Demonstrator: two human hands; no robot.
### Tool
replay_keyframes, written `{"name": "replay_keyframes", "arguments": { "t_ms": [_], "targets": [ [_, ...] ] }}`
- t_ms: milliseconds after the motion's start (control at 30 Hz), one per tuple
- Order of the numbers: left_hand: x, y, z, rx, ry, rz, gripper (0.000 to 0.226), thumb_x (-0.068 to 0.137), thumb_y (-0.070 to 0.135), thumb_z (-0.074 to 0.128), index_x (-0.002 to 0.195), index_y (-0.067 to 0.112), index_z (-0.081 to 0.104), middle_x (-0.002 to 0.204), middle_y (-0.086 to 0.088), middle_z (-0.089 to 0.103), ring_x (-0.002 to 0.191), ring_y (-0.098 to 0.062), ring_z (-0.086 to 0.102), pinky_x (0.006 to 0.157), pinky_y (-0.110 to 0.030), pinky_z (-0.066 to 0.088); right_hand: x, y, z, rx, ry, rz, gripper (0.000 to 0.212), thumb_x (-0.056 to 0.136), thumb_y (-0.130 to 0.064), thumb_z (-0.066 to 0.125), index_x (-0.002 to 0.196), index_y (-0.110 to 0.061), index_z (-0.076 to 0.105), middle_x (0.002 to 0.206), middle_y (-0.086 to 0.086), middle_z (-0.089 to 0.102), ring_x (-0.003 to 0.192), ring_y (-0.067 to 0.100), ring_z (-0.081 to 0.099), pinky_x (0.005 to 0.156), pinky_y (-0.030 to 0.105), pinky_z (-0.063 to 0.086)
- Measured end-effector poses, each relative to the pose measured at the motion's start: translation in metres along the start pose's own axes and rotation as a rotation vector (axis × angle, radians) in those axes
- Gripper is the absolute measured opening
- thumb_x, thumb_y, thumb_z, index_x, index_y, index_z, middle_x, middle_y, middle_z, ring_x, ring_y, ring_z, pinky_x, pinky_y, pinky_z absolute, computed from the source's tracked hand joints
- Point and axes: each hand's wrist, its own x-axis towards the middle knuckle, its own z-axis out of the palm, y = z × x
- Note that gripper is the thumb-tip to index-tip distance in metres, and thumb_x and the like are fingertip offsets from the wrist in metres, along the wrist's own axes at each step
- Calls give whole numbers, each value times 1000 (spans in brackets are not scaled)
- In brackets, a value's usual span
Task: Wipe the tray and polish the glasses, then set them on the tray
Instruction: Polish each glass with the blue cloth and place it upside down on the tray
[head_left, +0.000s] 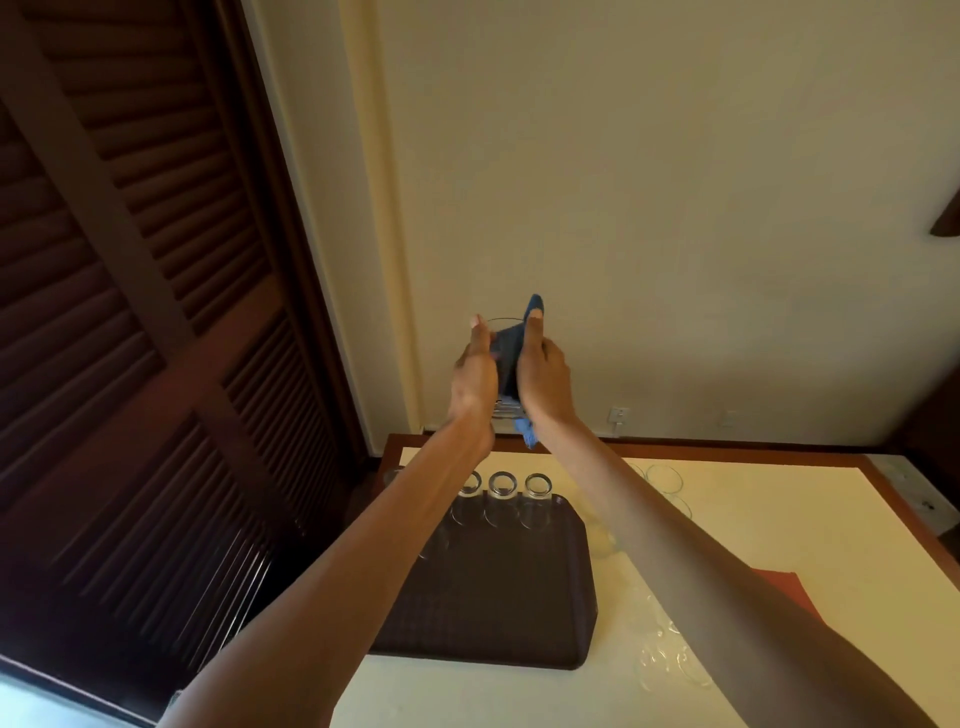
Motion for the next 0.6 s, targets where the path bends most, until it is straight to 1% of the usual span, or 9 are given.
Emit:
{"name": "replay_keyframes", "arguments": {
  "t_ms": [67, 100, 133, 167, 233, 333, 433, 500, 600],
  "targets": [
    [15, -4, -1, 20, 46, -32, 86, 72, 95, 53, 126, 29, 70, 127, -5, 68, 112, -22, 68, 94, -40, 56, -2, 2, 5, 16, -80, 128, 64, 104, -59, 23, 88, -15, 67, 86, 9, 72, 82, 22, 71, 82, 39, 58],
    [26, -8, -2, 33, 83, -35, 99, 56, 101, 59, 127, 33, 69, 131, -4, 64, 117, -25, 66, 99, -47, 54, -6, 2, 7, -2, -106, 167, 66, 104, -61, 22, 88, -17, 68, 88, 9, 73, 85, 23, 71, 86, 40, 58],
    [33, -10, -5, 34, 115, -42, 104, 50, 101, 61, 129, 34, 66, 134, -4, 61, 122, -27, 63, 102, -50, 52, -12, 5, 7, -25, -128, 179, 67, 104, -61, 20, 88, -17, 68, 90, 9, 73, 86, 22, 71, 88, 40, 58],
    [27, -4, -7, 43, 119, -52, 100, 56, 98, 62, 132, 34, 63, 134, -3, 60, 123, -27, 61, 104, -50, 51, -19, 6, 7, -55, -164, 170, 70, 104, -60, 17, 89, -16, 69, 90, 9, 73, 85, 22, 71, 87, 39, 58],
    [7, 11, -11, 63, 79, -27, 73, 82, 83, 58, 135, 32, 56, 126, -2, 61, 114, -22, 62, 97, -41, 50, -35, 10, 5, -94, -222, 110, 70, 106, -55, 16, 97, -8, 68, 87, 9, 72, 80, 19, 70, 79, 29, 59],
    [7, 6, -14, 17, 55, -1, 55, 98, 66, 54, 134, 25, 51, 117, 0, 62, 100, -14, 64, 83, -33, 53, -49, 15, 8, -89, -187, -19, 43, 109, -41, 26, 116, -6, 49, 87, 4, 63, 72, 12, 65, 54, 11, 49],
    [2, 1, -11, -32, 30, -16, 53, 102, 61, 51, 129, 16, 57, 114, -9, 70, 99, -19, 71, 77, -30, 60, -41, 16, 13, -149, -80, -243, 36, 107, -35, 39, 131, -8, 39, 108, 4, 61, 90, 16, 66, 63, 10, 49],
    [-3, 1, -6, -11, -9, -29, 54, 105, 60, 44, 127, 15, 66, 113, -10, 75, 103, -23, 72, 92, -40, 61, -30, 13, 10, -201, -3, -321, 40, 105, -39, 42, 132, -9, 40, 109, 5, 62, 88, 16, 66, 62, 12, 49],
    [-12, -1, -1, 16, 6, -34, 56, 108, 59, 34, 134, 23, 66, 119, -8, 75, 106, -22, 71, 102, -47, 56, -12, 4, -2, -180, 22, -283, 40, 105, -47, 41, 116, -9, 50, 85, 2, 66, 63, 7, 65, 49, 14, 45]
  ]
}}
